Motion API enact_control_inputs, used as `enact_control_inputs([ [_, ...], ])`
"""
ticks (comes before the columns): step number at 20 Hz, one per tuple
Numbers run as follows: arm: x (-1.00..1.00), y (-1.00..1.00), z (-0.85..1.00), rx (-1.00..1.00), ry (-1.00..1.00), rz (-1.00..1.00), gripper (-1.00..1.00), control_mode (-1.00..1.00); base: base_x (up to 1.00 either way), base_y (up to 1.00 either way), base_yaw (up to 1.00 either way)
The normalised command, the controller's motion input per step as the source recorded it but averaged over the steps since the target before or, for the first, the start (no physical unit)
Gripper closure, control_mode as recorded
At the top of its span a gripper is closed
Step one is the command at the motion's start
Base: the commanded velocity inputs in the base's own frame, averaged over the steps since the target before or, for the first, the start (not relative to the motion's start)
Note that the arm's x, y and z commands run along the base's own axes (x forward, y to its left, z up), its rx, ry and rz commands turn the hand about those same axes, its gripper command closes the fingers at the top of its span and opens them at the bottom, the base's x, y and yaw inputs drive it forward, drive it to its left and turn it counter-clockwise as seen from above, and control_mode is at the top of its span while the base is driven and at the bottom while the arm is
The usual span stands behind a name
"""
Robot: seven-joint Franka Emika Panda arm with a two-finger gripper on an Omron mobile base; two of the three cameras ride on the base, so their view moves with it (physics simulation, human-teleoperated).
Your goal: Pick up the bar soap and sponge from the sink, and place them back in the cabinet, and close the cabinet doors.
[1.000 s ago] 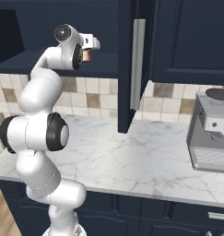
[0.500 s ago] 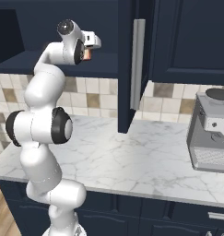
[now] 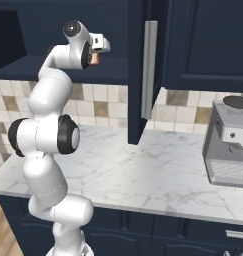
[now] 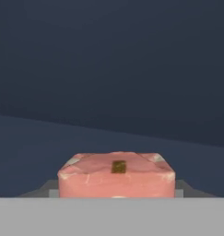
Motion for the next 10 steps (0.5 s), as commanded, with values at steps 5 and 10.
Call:
enact_control_inputs([
  [5,0.00,0.00,-0.16,0.00,0.00,0.00,1.00,-1.00,0.00,0.00,0.00],
  [10,0.00,0.00,-0.01,0.00,0.00,0.00,1.00,-1.00,0.00,0.00,0.00],
])
